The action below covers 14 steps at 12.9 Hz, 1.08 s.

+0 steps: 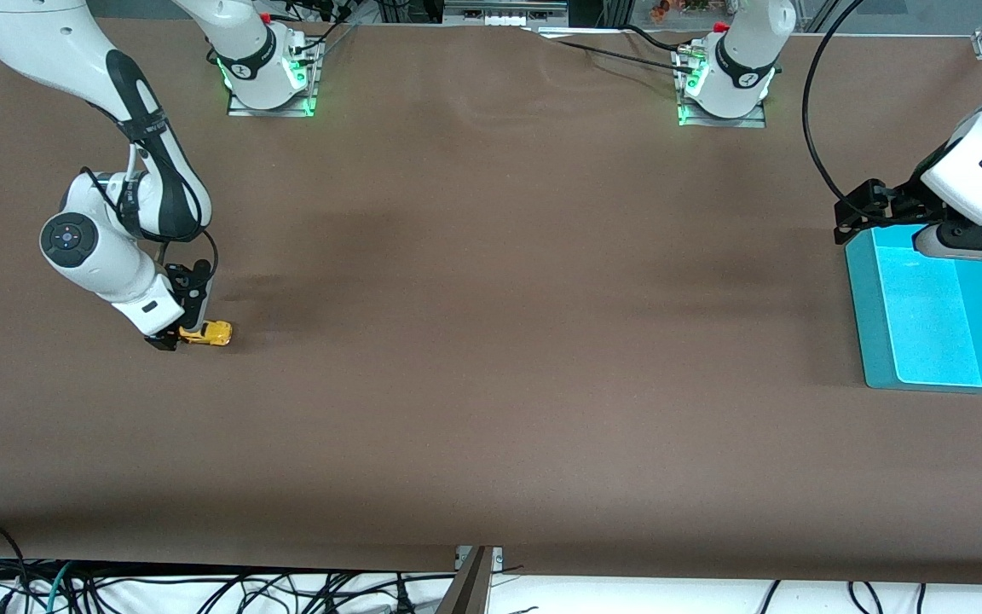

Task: Wind and store yellow beetle car
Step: 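Close the right gripper on the yellow car, then drag the car backward along the table with the right gripper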

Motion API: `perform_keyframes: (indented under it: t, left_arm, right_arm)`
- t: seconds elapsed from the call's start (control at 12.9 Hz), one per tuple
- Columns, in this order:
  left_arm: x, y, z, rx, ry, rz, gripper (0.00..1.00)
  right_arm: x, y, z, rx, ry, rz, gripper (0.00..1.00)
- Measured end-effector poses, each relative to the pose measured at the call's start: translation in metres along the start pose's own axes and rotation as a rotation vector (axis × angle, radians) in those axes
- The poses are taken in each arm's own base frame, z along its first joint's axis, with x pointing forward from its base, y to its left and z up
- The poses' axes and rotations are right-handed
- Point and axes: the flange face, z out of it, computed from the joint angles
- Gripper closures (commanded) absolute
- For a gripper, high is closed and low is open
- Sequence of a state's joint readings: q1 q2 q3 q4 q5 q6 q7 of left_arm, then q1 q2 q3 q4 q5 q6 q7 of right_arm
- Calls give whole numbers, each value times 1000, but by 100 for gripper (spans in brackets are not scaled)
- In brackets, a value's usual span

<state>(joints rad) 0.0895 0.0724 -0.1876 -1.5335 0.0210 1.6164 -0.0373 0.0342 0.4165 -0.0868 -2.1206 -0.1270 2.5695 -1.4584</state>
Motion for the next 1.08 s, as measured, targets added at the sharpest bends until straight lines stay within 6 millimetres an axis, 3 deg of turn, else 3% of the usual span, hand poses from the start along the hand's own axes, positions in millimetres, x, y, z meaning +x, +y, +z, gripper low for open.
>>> perform_keyframes:
  t: [0.23, 0.31, 0.39, 0.54, 0.93, 1.08]
  left_arm:
    - [0, 1, 0, 0, 0, 2, 0]
    - [0, 2, 0, 0, 0, 3, 0]
    - [0, 2, 0, 0, 0, 4, 0]
    - [0, 3, 0, 0, 0, 5, 0]
    - [0, 1, 0, 0, 0, 2, 0]
    - [0, 2, 0, 0, 0, 4, 0]
  right_arm:
    - [1, 0, 13, -16, 3, -10, 12]
    - [2, 0, 17, -18, 3, -12, 25]
    - [2, 0, 19, -18, 3, -15, 53]
    - [2, 0, 19, -20, 3, -16, 76]
    - [-2, 1, 19, -25, 3, -24, 78]
    - [-21, 1, 21, -22, -1, -32, 78]
